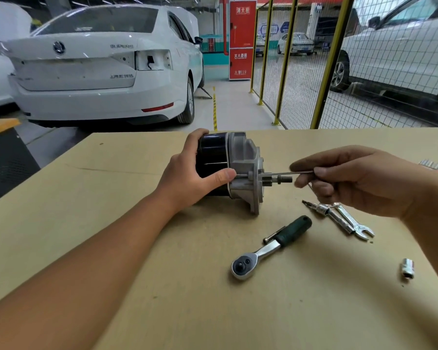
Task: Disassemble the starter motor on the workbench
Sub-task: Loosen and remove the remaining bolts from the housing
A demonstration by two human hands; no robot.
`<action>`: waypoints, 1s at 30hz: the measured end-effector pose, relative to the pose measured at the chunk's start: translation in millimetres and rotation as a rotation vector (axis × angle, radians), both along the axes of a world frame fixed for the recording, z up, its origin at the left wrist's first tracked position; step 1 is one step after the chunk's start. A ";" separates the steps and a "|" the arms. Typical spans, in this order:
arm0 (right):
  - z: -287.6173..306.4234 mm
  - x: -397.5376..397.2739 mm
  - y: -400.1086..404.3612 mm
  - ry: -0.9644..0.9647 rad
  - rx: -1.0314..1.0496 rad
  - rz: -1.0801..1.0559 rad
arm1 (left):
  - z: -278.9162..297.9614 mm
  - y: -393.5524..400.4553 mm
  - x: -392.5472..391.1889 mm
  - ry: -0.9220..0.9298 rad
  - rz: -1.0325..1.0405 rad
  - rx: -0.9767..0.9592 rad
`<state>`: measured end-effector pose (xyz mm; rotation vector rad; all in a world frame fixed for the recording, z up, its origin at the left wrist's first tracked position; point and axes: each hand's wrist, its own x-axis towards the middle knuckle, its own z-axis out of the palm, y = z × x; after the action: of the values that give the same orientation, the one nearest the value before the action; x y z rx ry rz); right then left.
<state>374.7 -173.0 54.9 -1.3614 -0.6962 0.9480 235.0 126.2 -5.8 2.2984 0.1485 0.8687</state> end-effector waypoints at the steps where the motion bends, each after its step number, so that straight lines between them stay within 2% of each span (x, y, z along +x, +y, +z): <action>1: -1.6 1.0 -1.2 0.016 0.023 0.019 | -0.1 0.2 0.1 -0.001 -0.001 0.000; 4: -6.4 3.5 -2.8 0.016 0.042 0.034 | -0.3 0.9 0.5 -0.002 0.000 0.005; 9: -10.9 4.8 -0.2 -0.209 -0.082 0.002 | -0.8 2.2 1.3 -0.006 -0.010 0.013; 15: -11.5 5.3 2.9 -0.112 -0.110 -0.089 | -1.8 2.9 2.1 -0.014 -0.005 0.006; 20: -8.9 11.7 -5.3 -0.059 -0.010 0.059 | -2.3 3.5 2.7 -0.014 -0.007 0.011; 24: -14.3 13.7 -10.1 -0.065 -0.004 0.097 | -2.4 3.5 2.9 -0.009 -0.004 0.012; 27: -17.5 9.7 -8.1 -0.205 -0.086 0.058 | -2.3 3.2 2.4 -0.007 -0.003 0.004; 30: -14.8 7.1 -6.9 -0.464 -0.182 -0.028 | -2.1 2.8 2.2 0.000 -0.009 0.000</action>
<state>381.8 -179.9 40.1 -1.7739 -0.9518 0.6878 237.2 129.0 -7.9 2.2977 0.1387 0.8638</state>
